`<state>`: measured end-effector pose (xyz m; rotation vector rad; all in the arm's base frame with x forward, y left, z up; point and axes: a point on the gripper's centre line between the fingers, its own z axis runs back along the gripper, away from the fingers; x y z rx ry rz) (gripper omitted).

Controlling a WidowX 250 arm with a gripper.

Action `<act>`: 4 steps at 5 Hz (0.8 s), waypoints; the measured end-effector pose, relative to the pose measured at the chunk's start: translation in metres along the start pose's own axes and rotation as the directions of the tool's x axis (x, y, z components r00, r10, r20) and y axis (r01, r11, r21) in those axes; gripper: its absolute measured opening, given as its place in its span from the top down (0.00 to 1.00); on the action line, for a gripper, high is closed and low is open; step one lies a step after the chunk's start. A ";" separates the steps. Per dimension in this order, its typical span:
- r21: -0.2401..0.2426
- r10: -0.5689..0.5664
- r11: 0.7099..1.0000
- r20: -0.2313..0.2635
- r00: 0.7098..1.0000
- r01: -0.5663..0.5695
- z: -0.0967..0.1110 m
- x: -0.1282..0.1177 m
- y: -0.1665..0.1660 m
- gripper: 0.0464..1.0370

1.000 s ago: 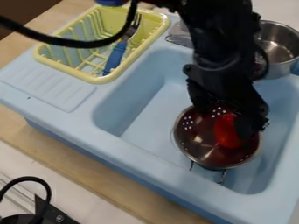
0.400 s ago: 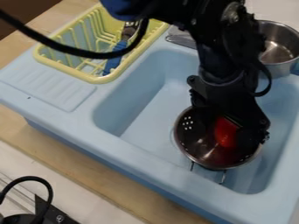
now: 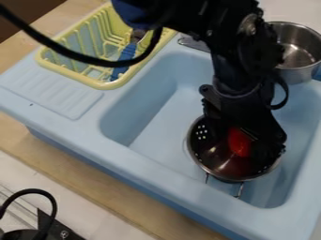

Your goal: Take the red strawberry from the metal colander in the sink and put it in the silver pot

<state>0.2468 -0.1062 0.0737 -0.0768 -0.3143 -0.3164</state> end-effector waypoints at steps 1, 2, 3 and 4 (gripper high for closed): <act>0.016 -0.008 1.000 0.008 1.000 0.008 -0.001 0.000 0.000 0.04; 0.026 -0.004 1.000 0.011 1.000 0.004 -0.002 -0.001 0.003 0.09; 0.037 0.004 0.999 0.035 0.999 -0.006 -0.001 -0.001 0.003 0.27; 0.045 0.021 0.999 0.026 0.999 -0.022 -0.001 -0.002 0.005 0.27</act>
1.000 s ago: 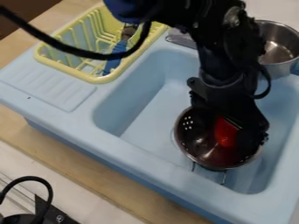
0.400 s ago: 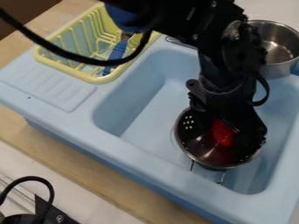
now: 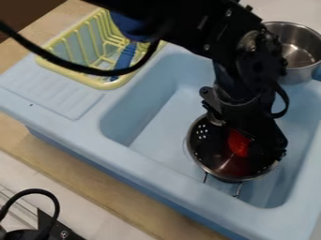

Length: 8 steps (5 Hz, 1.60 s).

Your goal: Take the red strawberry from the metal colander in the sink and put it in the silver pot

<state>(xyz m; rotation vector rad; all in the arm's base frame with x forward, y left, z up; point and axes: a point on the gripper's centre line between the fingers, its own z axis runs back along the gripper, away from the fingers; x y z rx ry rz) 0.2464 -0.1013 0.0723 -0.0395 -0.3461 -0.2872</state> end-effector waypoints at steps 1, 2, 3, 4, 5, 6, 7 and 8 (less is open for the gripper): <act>0.021 0.023 1.000 -0.039 0.999 -0.022 0.006 -0.008 0.002 0.27; 0.040 0.100 0.994 -0.046 0.994 -0.098 0.030 -0.015 0.006 0.27; 0.053 0.155 0.987 -0.037 0.987 -0.153 0.053 -0.018 0.007 0.27; 0.037 0.163 0.986 -0.022 0.986 -0.162 0.073 -0.015 0.005 0.27; -0.010 0.151 0.988 0.017 0.988 -0.151 0.084 0.004 0.005 0.27; 0.002 0.106 0.994 0.099 0.989 -0.107 0.090 0.029 0.010 0.27; 0.023 0.090 0.995 0.135 0.987 -0.094 0.084 0.048 0.015 0.27; 0.062 0.088 0.993 0.179 0.980 -0.100 0.073 0.070 0.025 0.27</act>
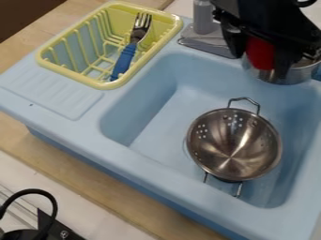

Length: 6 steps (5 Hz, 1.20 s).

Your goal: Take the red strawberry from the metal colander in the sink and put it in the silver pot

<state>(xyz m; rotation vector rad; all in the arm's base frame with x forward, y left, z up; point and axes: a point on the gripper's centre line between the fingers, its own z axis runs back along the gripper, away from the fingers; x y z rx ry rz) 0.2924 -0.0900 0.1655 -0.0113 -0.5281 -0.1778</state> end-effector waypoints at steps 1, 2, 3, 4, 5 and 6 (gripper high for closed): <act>-0.005 0.007 1.000 0.025 1.000 -0.007 -0.015 0.016 0.004 0.27; 0.012 0.016 1.000 0.095 0.995 -0.018 -0.012 0.032 0.008 0.27; -0.003 0.049 0.999 0.093 0.995 -0.049 -0.015 0.045 0.015 0.27; -0.010 0.048 0.999 0.054 0.997 -0.048 -0.028 0.042 0.015 0.27; -0.020 0.058 0.998 0.031 0.998 -0.057 -0.038 0.040 0.014 0.27; -0.024 0.062 0.998 0.043 0.997 -0.061 -0.038 0.041 0.015 0.27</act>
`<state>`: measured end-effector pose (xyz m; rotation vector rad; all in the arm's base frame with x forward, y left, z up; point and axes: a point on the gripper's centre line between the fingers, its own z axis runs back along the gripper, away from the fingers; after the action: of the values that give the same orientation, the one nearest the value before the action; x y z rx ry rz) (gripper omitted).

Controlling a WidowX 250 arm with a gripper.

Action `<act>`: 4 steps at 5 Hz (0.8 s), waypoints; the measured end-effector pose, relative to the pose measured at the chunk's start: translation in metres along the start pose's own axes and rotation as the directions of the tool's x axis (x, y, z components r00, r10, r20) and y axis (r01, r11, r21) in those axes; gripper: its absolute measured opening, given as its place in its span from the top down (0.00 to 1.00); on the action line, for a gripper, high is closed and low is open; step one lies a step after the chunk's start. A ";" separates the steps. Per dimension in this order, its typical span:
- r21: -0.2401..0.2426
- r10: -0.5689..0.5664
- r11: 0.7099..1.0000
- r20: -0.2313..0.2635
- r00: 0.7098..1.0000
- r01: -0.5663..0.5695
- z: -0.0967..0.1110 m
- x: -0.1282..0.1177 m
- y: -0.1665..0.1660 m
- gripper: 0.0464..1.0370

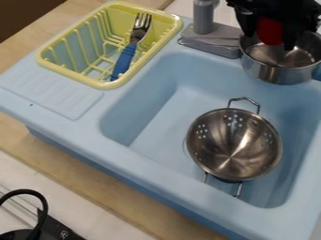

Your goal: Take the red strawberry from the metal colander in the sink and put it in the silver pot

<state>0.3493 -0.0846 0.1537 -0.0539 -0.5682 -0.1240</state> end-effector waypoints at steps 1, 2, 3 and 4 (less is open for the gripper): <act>-0.002 -0.001 1.000 0.002 1.000 0.001 0.000 0.000 -0.002 0.21; -0.019 0.019 1.000 -0.004 1.000 -0.019 -0.001 0.000 -0.002 0.04; -0.021 0.024 0.999 -0.004 1.000 -0.024 -0.001 0.000 -0.002 0.04; -0.019 0.043 0.999 -0.008 0.999 -0.043 -0.002 -0.002 -0.002 0.04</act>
<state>0.3479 -0.0863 0.1509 -0.0846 -0.5583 -0.0880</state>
